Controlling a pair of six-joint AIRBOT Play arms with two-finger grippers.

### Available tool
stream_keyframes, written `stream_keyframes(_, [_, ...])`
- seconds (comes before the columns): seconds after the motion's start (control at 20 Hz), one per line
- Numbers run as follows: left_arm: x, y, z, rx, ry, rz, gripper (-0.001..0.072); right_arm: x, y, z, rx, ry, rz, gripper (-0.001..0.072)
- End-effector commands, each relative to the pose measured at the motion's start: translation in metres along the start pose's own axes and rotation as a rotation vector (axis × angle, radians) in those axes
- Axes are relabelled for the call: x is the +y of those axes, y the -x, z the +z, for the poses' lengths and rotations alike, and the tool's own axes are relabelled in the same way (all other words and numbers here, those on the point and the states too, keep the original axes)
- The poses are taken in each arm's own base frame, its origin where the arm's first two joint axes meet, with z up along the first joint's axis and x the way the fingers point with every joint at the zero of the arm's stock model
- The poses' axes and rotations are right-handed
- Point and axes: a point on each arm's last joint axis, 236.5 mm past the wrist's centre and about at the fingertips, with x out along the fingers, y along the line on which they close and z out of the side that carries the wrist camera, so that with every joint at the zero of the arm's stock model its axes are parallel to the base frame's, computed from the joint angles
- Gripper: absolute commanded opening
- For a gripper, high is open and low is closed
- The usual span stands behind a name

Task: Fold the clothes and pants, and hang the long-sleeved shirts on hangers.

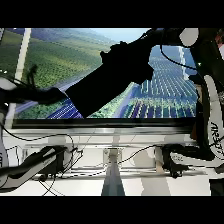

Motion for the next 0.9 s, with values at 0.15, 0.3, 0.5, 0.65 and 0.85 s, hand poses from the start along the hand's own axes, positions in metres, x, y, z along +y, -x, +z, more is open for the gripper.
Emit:
stream_keyframes(0.15, [0.016, -0.068, -0.058, 0.009, 0.270, -0.128, 0.0498, -0.006, 0.001, -0.002, 0.003, -0.024, -0.006, 0.0015])
stream_keyframes(0.3, [0.012, -0.075, -0.062, -0.011, 0.262, -0.166, 0.0498, -0.003, 0.001, 0.001, -0.008, -0.035, 0.006, 0.0015])
stream_keyframes(0.5, [0.011, -0.093, -0.068, 0.009, 0.217, -0.119, 0.0499, -0.003, 0.001, 0.001, -0.008, -0.036, 0.007, 0.0016])
stream_keyframes(0.65, [0.004, -0.113, -0.068, 0.014, 0.237, -0.115, 0.0496, -0.003, 0.001, 0.001, -0.007, -0.036, 0.007, 0.0016])
stream_keyframes(0.85, [0.003, -0.122, -0.054, -0.020, 0.293, -0.136, 0.0124, -0.003, 0.001, 0.001, -0.007, -0.036, 0.007, 0.0016])
